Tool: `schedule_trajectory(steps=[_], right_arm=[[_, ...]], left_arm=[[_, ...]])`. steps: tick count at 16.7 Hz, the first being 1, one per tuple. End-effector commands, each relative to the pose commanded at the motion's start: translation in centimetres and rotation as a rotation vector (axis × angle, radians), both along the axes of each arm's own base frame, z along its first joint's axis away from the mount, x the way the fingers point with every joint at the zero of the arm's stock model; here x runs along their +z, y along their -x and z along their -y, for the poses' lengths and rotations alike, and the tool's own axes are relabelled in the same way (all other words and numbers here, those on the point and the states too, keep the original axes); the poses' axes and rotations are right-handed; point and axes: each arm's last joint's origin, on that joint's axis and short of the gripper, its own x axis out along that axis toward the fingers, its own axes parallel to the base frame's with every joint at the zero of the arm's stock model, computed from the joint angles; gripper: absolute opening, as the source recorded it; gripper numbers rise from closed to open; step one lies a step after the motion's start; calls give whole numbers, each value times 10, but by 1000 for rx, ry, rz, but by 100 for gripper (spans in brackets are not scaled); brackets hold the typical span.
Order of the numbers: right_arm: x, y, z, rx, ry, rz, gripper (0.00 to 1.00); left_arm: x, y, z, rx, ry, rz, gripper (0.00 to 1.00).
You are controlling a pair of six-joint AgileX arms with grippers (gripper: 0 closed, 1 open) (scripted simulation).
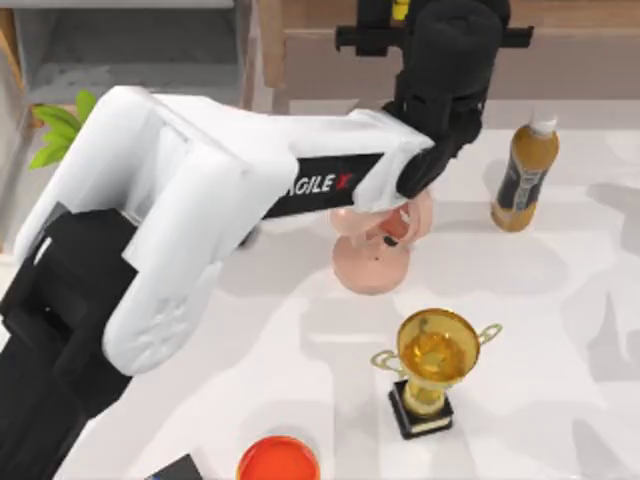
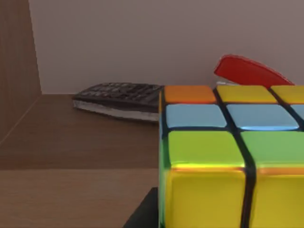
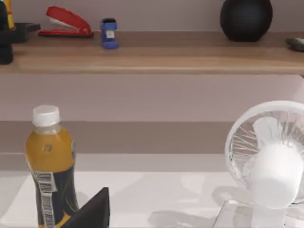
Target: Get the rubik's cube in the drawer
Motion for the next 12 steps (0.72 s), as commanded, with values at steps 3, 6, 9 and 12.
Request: schedule_trajectory(steps=[3, 6, 9, 12], right_arm=[[0, 0, 0, 0, 0, 0, 100], [0, 0, 0, 0, 0, 0, 100], [0, 0, 0, 0, 0, 0, 100], [0, 0, 0, 0, 0, 0, 100]], left_arm=[[23, 1, 3, -43, 5, -12, 0], [65, 6, 4, -122, -3, -51, 0], [113, 14, -4, -213, -44, -139, 0], [154, 25, -25, -292, -119, -288, 0]])
